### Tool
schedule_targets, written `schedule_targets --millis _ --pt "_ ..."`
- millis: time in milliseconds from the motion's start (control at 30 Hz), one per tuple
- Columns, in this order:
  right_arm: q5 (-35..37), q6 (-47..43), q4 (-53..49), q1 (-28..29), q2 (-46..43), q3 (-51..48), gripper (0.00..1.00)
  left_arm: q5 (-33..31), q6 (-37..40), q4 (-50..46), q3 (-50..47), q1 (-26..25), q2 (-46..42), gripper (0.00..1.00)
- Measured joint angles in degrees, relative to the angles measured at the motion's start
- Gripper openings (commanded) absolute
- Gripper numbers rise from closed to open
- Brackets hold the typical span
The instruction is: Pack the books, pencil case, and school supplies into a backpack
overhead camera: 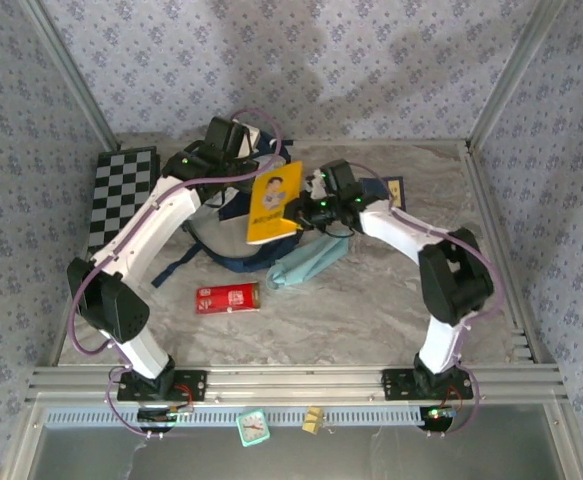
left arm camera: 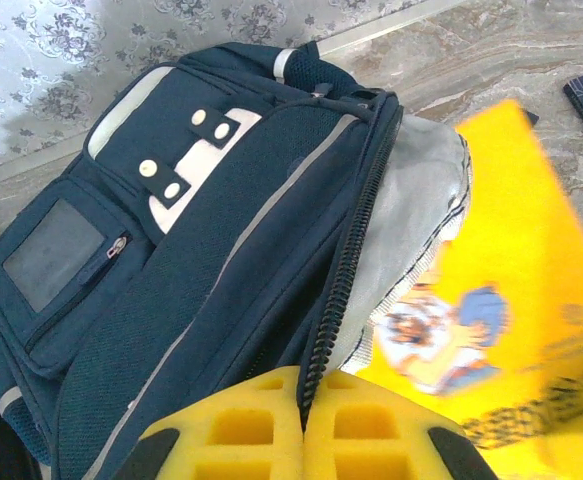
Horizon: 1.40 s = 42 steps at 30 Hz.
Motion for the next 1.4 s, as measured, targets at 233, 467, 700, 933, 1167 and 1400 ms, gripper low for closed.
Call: schedule_targets --millis 233,467,700,933,1167,1400 --pt "1.75 1.22 0.96 2.99 17.66 17.22 0.04 -0.83 -1.09 0.04 0.66 0.0 0.02 0.0" --pt "6.25 -1.44 -5.68 3.06 25.62 26.25 0.4 -2.16 -2.29 -0.85 3.02 0.0 0.68 0.0" --pt "14.97 -9.07 -14.08 3.69 19.1 22.49 0.48 -2.58 -2.34 -1.07 3.02 0.0 0.87 0.0" --pt "21.57 -12.96 -18.23 8.63 13.68 20.87 0.28 -2.58 -2.51 -1.03 3.02 0.0 1.14 0.0" --pt "24.85 -14.8 -18.88 12.68 18.91 22.49 0.1 -2.54 -2.93 -1.03 3.02 0.0 1.31 0.0" --pt "31.56 -16.06 -17.53 12.31 21.29 22.8 0.05 -2.05 -2.93 -1.05 3.02 0.0 1.46 0.0"
